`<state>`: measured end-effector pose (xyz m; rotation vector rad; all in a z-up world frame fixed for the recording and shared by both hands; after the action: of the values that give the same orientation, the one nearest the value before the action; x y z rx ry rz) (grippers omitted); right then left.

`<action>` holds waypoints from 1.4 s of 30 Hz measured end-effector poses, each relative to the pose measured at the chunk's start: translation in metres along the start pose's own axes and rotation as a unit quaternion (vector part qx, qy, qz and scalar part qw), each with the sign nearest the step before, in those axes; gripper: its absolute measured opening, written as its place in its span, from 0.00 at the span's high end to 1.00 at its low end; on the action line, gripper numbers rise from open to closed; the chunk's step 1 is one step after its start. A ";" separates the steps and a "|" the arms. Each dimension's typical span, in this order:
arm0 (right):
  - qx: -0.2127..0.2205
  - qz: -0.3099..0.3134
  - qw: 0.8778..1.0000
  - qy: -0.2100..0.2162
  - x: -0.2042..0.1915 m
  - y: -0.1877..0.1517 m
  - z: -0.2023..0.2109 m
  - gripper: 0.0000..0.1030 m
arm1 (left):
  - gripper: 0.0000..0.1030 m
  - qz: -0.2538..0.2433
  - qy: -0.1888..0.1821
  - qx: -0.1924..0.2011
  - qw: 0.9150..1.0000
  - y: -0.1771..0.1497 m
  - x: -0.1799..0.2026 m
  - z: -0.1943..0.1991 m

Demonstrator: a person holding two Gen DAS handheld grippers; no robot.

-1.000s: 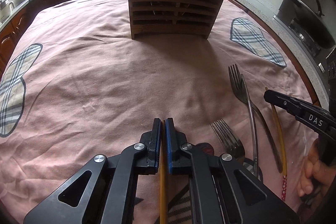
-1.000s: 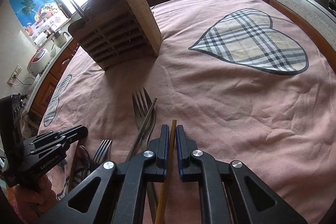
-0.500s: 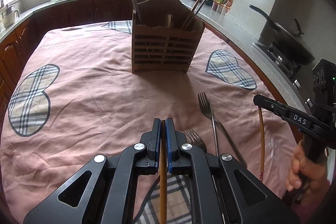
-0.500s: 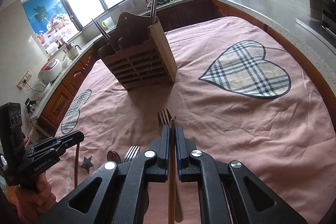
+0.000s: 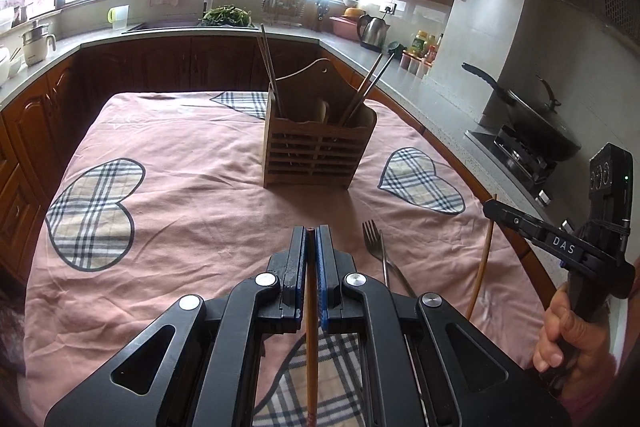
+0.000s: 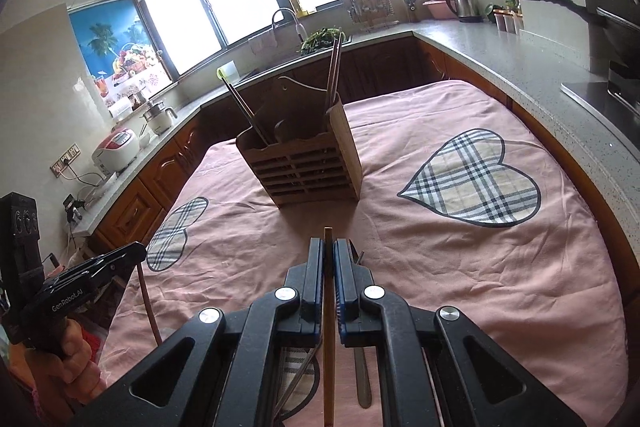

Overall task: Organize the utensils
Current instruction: 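Lift both held wooden chopsticks and carry them over the wooden holder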

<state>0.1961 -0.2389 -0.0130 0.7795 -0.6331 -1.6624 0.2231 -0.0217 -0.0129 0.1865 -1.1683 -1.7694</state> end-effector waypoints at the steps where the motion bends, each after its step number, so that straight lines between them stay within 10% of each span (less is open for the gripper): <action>1: 0.005 0.000 1.000 -0.001 0.000 0.002 0.003 0.95 | 0.96 0.001 0.000 0.004 1.000 0.001 0.000 0.003; 42: 0.116 -0.015 0.993 0.013 -0.012 0.098 0.034 0.95 | 0.96 0.014 0.020 0.143 0.989 0.099 -0.020 0.039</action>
<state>0.2316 -0.2479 0.0845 0.9793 -0.8090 -1.6200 0.2736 0.0109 0.0768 0.3734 -1.3857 -1.5608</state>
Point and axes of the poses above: each gripper's, at about its wrist camera, not at the fingertips, and z roughly against the way its jaws point, x to its right, y to its top, the point moved 7 cm from there along -z, roughly the way its jaws point, and after that the axes turned 15 degrees about -y, right-handed, at the moved point
